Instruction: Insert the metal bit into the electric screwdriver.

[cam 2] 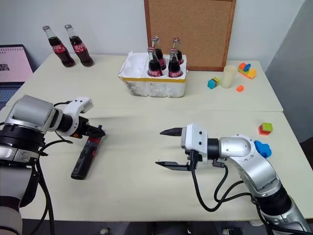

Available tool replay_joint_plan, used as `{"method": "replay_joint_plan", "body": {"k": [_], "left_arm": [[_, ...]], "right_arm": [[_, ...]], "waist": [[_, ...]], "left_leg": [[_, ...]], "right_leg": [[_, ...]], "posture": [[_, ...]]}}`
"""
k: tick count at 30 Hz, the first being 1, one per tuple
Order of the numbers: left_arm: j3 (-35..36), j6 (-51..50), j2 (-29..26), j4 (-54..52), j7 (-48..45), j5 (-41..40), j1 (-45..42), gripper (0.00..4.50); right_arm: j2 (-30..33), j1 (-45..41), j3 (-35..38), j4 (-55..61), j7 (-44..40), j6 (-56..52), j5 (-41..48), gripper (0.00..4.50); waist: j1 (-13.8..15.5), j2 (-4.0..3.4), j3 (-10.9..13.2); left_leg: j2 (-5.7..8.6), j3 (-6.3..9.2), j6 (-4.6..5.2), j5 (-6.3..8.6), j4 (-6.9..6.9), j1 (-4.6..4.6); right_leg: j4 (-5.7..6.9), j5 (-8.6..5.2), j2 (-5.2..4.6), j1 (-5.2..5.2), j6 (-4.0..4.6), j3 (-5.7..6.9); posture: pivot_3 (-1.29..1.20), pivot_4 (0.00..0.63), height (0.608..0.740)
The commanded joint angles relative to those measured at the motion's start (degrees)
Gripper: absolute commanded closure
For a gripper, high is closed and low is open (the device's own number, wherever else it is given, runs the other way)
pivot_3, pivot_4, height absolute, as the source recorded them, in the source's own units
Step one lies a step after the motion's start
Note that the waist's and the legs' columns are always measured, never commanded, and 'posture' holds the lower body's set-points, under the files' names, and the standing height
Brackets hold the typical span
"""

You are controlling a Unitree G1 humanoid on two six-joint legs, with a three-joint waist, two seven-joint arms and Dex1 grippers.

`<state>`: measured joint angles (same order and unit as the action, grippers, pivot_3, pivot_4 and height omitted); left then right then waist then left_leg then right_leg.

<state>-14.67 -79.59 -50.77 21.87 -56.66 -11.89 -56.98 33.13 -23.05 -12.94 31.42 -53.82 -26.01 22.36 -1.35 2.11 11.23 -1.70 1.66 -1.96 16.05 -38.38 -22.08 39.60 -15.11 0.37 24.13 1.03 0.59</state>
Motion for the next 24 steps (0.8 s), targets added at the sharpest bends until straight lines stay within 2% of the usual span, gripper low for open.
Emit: {"method": "replay_joint_plan", "body": {"k": [1,5,10,16,20,24], "left_arm": [[7.59,-1.05,2.37,-7.38,1.86,-4.15,-3.09,2.88],[12.15,2.65,7.32,-15.21,4.22,-7.53,-1.07,2.89],[12.93,8.27,14.05,-24.27,6.97,-10.32,3.05,2.90],[13.72,21.69,20.37,-28.29,9.97,-10.58,8.29,2.90],[14.00,28.93,22.28,-27.93,11.07,-10.23,9.14,2.90],[16.68,29.72,23.30,-31.40,12.50,-13.11,13.65,2.90]], "right_arm": [[0.79,0.16,3.17,3.11,1.50,-1.99,2.50,0.25],[3.10,2.31,6.71,5.95,2.62,-4.13,4.62,0.25],[5.85,5.33,11.92,9.61,5.56,-7.47,6.73,0.25],[7.93,8.51,16.96,15.24,9.37,-12.30,10.59,0.25],[9.61,9.21,19.91,16.55,10.65,-14.13,12.74,0.25],[11.54,9.00,21.37,16.82,11.20,-15.24,13.83,0.25]], "waist": [[0.20,0.00,0.00],[0.13,0.00,0.00],[0.09,0.00,0.00],[-0.01,-0.01,0.00],[-0.03,-0.01,0.00],[-0.20,-0.03,-0.01]], "left_leg": [[0.00,0.01,0.00,0.00,-0.05,-0.01],[0.05,0.05,0.00,0.00,-0.32,-0.02],[0.10,0.03,-0.01,0.00,-0.44,-0.01],[0.06,-0.02,-0.01,0.00,-0.44,0.08],[0.09,-0.07,-0.01,-0.01,-0.44,0.08],[0.10,-0.16,0.00,-0.01,-0.43,0.13]], "right_leg": [[0.02,0.00,-0.03,-0.02,0.00,0.01],[0.19,-0.01,-0.15,-0.03,-0.02,-0.07],[0.34,-0.01,-0.24,-0.04,-0.03,-0.12],[0.42,-0.11,-0.18,-0.06,-0.21,-0.14],[0.41,-0.14,-0.18,-0.07,-0.26,-0.16],[0.39,-0.15,-0.17,-0.09,-0.29,-0.20]], "posture": [[0.00,0.150,0.740],[0.00,0.150,0.740],[0.00,0.150,0.740],[0.00,0.150,0.740],[0.00,0.150,0.740],[0.00,0.150,0.740]]}}
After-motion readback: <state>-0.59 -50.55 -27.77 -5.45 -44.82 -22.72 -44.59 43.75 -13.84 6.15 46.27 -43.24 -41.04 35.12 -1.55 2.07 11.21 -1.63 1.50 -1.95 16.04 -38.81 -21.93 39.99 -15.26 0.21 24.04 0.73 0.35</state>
